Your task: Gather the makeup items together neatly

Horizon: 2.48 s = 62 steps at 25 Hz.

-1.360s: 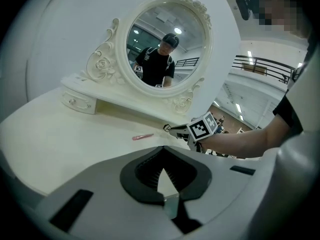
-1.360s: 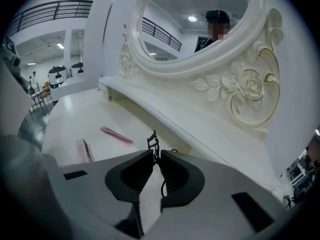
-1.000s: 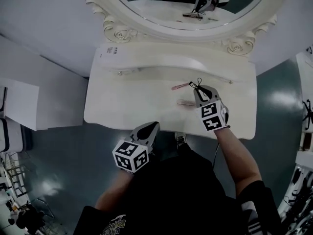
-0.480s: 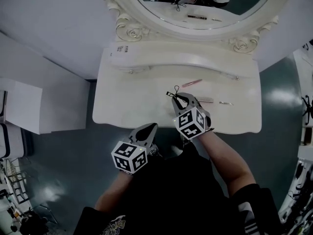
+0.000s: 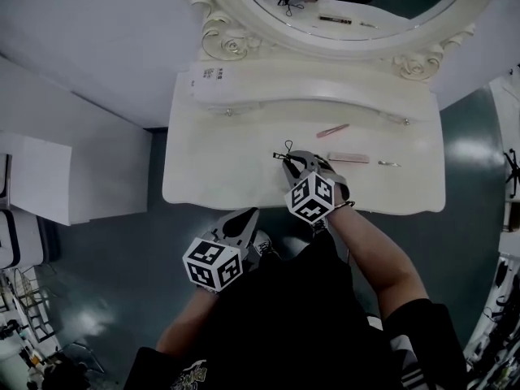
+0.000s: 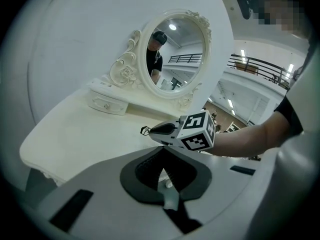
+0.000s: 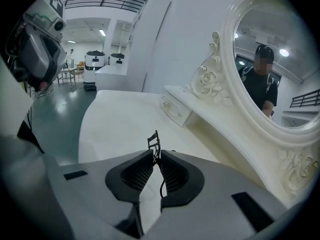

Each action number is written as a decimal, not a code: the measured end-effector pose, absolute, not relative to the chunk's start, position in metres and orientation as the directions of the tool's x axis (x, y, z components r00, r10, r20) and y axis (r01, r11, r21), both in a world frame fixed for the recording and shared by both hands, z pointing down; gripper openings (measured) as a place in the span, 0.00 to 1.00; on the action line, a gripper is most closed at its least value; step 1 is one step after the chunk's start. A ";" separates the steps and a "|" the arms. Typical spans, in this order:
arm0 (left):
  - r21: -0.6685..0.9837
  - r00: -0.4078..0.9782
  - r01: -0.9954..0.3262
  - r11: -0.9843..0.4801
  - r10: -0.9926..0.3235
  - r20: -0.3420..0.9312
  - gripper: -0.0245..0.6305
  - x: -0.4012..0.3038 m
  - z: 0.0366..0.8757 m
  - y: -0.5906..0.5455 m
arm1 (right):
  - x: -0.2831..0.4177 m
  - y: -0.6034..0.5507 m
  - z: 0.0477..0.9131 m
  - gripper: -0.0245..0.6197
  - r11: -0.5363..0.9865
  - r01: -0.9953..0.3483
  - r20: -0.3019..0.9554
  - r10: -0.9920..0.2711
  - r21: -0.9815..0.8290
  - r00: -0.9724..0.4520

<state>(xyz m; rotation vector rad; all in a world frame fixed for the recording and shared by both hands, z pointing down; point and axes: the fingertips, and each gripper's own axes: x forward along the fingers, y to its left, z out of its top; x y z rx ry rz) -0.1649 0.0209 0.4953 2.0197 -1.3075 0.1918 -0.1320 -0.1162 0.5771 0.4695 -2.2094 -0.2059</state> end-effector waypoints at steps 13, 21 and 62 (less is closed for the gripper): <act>0.488 0.462 -0.850 -0.198 -0.725 0.511 0.05 -0.191 0.510 0.023 | -0.142 -0.123 0.604 0.14 0.949 -0.152 0.761 -0.314 0.278 -0.567; 0.498 0.465 -0.846 -0.192 -0.722 0.512 0.05 -0.188 0.512 0.015 | -0.139 -0.122 0.612 0.14 0.959 -0.096 0.786 -0.273 0.266 -0.554; 0.475 0.604 -0.779 -0.408 -0.691 0.397 0.05 -0.139 0.475 0.030 | -0.074 0.001 0.455 0.08 0.731 -0.585 0.414 -0.439 -0.352 -0.798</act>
